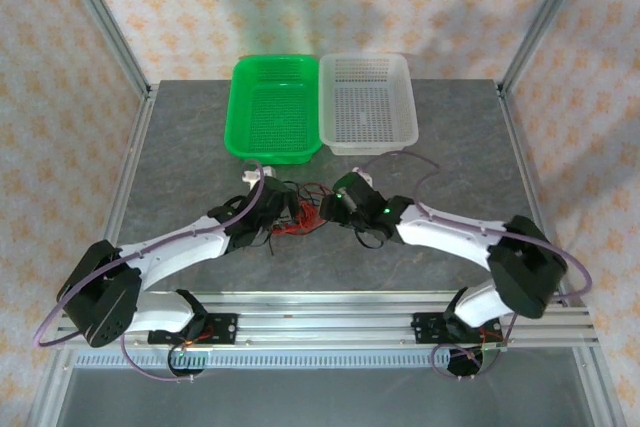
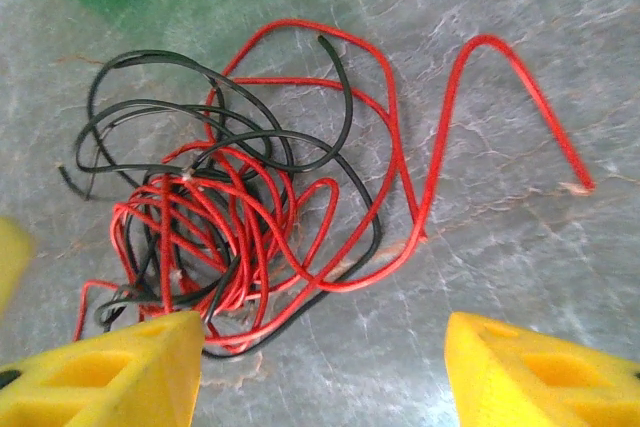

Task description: Untangle the cables

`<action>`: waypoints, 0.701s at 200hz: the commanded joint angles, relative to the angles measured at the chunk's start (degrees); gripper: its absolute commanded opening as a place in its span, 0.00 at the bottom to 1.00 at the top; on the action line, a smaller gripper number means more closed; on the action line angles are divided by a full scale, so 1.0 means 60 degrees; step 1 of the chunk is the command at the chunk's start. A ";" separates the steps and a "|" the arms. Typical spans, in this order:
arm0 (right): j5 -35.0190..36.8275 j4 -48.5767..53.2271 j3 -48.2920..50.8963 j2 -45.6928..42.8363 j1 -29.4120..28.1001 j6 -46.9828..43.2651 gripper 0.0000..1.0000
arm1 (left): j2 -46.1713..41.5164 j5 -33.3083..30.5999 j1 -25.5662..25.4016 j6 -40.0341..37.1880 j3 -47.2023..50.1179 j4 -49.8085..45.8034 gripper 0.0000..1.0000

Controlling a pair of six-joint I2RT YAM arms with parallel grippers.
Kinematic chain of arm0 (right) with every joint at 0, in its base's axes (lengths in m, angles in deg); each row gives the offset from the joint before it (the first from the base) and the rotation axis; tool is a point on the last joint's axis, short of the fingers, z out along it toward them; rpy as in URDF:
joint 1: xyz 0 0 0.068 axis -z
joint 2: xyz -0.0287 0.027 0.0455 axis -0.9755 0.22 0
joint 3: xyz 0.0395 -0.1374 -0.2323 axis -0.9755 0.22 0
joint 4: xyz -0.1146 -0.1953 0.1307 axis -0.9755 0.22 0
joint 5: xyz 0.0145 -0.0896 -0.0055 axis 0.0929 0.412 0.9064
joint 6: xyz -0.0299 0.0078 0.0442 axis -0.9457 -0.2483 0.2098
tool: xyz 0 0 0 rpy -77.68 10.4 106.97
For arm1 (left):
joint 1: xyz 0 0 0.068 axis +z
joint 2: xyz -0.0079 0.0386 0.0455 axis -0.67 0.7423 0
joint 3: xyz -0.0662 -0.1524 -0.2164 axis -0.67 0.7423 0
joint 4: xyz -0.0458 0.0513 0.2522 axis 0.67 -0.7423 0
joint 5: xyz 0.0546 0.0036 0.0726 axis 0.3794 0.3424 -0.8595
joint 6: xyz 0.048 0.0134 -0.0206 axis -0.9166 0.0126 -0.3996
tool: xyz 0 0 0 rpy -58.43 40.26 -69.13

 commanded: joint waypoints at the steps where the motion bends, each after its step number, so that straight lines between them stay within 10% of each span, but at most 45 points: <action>1: 0.0119 0.0021 -0.0913 0.0903 -0.0100 0.0308 0.63 | 0.0131 -0.0785 0.0028 -0.0215 -0.0485 -0.1621 0.62; 140: -0.0452 -0.0150 -0.2253 0.3796 -0.0462 0.0394 0.61 | 0.2941 0.0374 0.0732 -0.0199 0.0486 0.1262 0.57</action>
